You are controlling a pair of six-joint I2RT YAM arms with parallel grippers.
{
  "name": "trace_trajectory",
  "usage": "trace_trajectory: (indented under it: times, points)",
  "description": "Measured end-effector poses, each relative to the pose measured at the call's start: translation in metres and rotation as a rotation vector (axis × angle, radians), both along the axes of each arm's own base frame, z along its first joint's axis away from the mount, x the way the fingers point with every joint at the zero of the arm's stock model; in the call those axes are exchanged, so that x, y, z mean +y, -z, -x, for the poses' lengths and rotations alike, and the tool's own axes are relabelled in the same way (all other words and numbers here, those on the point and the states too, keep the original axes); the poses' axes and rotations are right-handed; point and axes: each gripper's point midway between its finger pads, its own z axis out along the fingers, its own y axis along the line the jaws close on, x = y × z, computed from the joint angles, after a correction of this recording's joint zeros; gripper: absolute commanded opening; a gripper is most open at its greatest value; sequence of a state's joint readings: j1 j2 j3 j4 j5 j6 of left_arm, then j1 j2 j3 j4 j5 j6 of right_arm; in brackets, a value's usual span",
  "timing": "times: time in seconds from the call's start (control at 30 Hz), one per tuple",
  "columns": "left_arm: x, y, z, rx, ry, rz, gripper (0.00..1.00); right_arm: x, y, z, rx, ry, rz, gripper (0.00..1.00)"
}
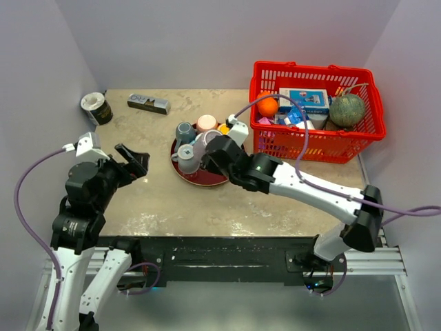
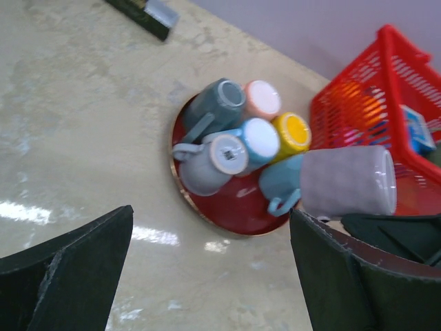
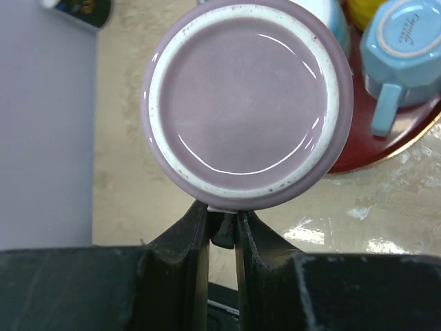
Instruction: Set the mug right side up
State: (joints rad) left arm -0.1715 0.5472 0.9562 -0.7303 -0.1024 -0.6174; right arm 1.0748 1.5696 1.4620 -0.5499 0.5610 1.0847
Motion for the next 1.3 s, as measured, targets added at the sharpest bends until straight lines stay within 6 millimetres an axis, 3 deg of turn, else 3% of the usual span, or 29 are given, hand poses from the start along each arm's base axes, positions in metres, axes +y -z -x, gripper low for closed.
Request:
trace_trajectory:
  times: [0.1,0.23,0.3,0.43,0.57,0.73,0.97,1.13,1.3]
  points:
    - [-0.013,-0.04,0.002,-0.106,0.065,0.056,0.99,-0.004,-0.03,0.009,-0.062,-0.08,-0.048,0.0]
    - [-0.035,-0.103,0.008,-0.276,0.187,0.116,0.98,0.003,-0.083,0.014,-0.182,-0.185,-0.138,0.0]
    - [-0.048,-0.125,0.009,-0.339,0.261,0.147,0.98,0.006,-0.11,0.013,-0.235,-0.233,-0.184,0.0]
    - [-0.073,-0.149,0.004,-0.399,0.389,0.227,0.98,0.003,-0.154,0.0,-0.293,-0.292,-0.296,0.0]
    - [-0.095,-0.175,0.0,-0.487,0.522,0.312,0.98,-0.016,-0.194,-0.025,-0.381,-0.292,-0.358,0.0]
    - [-0.116,-0.191,0.0,-0.552,0.663,0.398,0.99,-0.02,-0.237,-0.023,-0.48,-0.364,-0.461,0.0]
    - [-0.133,-0.187,-0.013,-0.535,0.772,0.54,0.9,-0.016,-0.28,-0.005,-0.58,-0.506,-0.604,0.0]
    - [-0.139,-0.186,-0.017,-0.538,0.827,0.63,0.8,-0.01,-0.297,0.015,-0.635,-0.617,-0.678,0.0]
    - [-0.142,-0.201,-0.009,-0.589,0.894,0.673,0.75,-0.001,-0.298,0.025,-0.647,-0.704,-0.729,0.0]
